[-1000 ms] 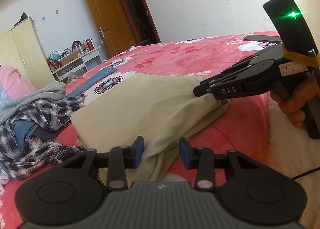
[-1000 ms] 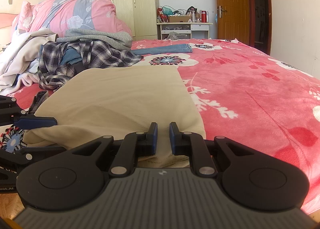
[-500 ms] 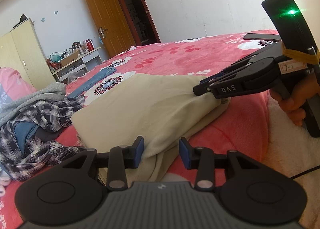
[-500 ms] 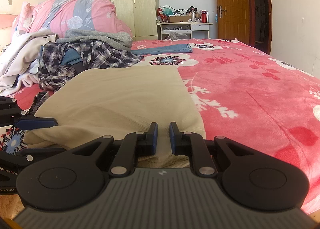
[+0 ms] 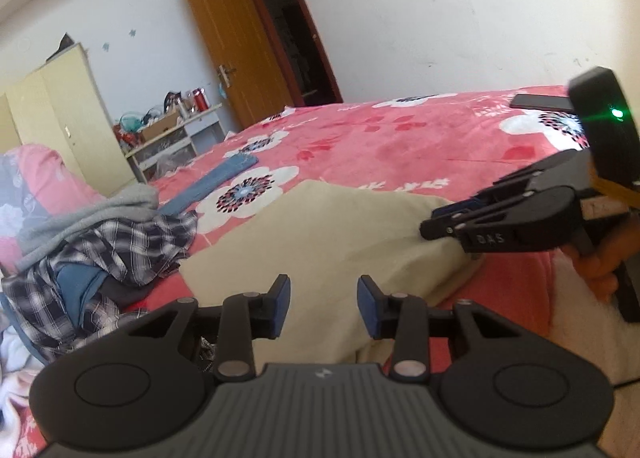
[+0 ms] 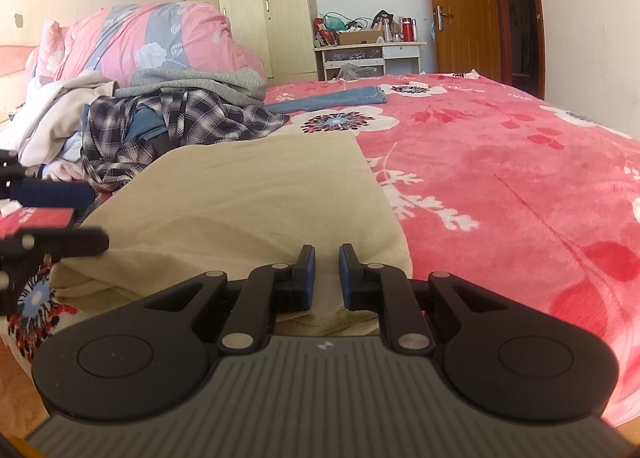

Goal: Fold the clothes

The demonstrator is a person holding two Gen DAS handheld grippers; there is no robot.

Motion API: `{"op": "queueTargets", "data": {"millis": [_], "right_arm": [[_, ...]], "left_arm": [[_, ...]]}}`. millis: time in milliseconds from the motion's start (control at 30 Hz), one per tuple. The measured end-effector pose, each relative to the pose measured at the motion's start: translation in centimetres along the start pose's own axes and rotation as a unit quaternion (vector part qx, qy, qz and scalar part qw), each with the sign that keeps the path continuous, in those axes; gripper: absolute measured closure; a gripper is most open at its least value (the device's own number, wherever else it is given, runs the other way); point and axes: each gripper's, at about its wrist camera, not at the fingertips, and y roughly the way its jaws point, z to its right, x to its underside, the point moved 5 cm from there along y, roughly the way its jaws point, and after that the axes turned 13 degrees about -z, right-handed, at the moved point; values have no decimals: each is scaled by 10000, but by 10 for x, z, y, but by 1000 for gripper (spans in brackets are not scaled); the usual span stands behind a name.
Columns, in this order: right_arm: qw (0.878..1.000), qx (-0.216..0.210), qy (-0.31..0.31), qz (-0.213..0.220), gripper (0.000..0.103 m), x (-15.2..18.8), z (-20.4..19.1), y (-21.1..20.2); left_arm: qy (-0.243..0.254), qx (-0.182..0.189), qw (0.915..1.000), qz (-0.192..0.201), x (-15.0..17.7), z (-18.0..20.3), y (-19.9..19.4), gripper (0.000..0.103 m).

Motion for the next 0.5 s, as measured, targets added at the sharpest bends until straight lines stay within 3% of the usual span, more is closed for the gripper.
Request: {"op": "queueTargets", "data": {"millis": [133, 500], "right_arm": [[9999, -91, 58, 4, 91, 0, 2, 0], [9994, -286, 169, 16, 90, 2, 6, -2]], "left_arm": [[-45, -90, 9989, -458, 10, 1, 21, 64], [-191, -121, 9981, -572, 12, 1, 23, 64]]}}
